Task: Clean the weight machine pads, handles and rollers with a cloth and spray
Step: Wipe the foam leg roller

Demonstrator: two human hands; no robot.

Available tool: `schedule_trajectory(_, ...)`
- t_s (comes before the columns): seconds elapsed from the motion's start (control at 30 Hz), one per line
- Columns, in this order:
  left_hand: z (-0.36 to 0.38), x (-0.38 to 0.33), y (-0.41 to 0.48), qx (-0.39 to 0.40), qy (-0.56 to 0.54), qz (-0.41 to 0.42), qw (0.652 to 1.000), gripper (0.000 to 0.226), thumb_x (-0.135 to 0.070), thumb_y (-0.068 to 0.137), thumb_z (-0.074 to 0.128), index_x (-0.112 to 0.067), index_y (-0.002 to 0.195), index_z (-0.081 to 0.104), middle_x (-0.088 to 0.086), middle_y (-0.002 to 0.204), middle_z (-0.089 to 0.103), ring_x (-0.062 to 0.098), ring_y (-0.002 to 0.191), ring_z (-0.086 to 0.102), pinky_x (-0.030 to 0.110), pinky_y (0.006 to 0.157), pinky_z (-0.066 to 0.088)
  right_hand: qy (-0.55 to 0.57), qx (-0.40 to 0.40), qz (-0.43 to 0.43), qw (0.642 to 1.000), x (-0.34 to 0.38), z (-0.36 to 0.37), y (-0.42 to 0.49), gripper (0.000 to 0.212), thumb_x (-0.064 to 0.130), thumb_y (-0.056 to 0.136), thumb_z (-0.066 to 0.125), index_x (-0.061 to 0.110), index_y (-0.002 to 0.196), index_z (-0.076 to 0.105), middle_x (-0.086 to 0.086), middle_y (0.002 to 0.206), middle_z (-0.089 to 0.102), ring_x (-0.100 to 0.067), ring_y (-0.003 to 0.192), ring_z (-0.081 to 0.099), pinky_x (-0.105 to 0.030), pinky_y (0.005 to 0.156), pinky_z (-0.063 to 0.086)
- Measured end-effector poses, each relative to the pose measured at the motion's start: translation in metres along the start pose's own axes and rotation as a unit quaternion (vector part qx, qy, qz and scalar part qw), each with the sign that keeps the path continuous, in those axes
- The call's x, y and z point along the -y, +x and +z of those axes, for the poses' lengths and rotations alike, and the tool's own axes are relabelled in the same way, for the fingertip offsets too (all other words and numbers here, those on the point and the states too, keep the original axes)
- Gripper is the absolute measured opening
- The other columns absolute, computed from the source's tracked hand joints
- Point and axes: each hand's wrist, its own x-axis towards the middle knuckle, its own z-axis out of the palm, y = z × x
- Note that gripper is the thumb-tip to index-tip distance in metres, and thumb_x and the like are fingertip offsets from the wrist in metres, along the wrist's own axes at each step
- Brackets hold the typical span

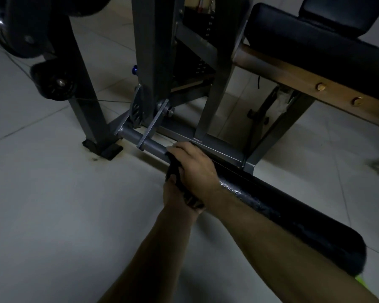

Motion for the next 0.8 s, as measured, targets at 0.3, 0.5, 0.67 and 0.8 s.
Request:
schedule_trajectory(0.3, 0.011, 0.005, 0.000, -0.030, 0.023, 0.008, 0.999, 0.061, -0.058, 0.102, 0.039, -0.021, 0.148, 0.052, 0.020, 0.151, 0.051, 0.043, 0.140, 0.047, 0.055, 0.097, 0.051, -0.084, 0.003, 0.003, 0.996, -0.059, -0.048, -0.111, 0.048, 0.013, 0.085, 0.049, 0.010, 0.129, 0.068, -0.009, 0.130, 0.062, -0.034, 0.117, 0.058, -0.044, 0.095, 0.047)
schedule_trajectory(0.5, 0.006, 0.027, 0.002, -0.077, 0.060, 0.054, 0.994, 0.054, -0.055, 0.097, 0.058, -0.020, 0.138, 0.053, 0.014, 0.115, 0.064, 0.033, 0.098, 0.061, 0.059, 0.105, 0.047, -0.100, -0.100, 0.129, 0.982, -0.073, -0.057, -0.158, 0.071, -0.014, 0.062, 0.069, 0.013, 0.128, 0.069, -0.004, 0.127, 0.064, -0.031, 0.111, 0.057, -0.046, 0.089, 0.045)
schedule_trajectory(0.67, 0.012, 0.058, 0.002, 0.027, 0.045, -0.011, 0.999, 0.066, -0.063, 0.084, 0.068, -0.023, 0.136, 0.058, 0.015, 0.135, 0.064, 0.040, 0.125, 0.059, 0.053, 0.102, 0.047, 0.005, -0.088, 0.076, 0.993, -0.042, -0.019, -0.068, 0.043, 0.011, 0.087, 0.052, 0.009, 0.126, 0.069, -0.009, 0.123, 0.065, -0.031, 0.107, 0.056, -0.044, 0.092, 0.046)
schedule_trajectory(0.8, 0.015, 0.082, 0.011, 0.020, 0.084, -0.024, 0.996, 0.070, -0.070, 0.078, 0.068, -0.026, 0.132, 0.063, 0.014, 0.133, 0.066, 0.040, 0.125, 0.060, 0.056, 0.103, 0.047, -0.044, -0.070, 0.069, 0.994, -0.062, -0.032, -0.095, 0.042, 0.014, 0.090, 0.058, 0.012, 0.131, 0.067, -0.007, 0.124, 0.063, -0.029, 0.107, 0.055, -0.040, 0.090, 0.045)
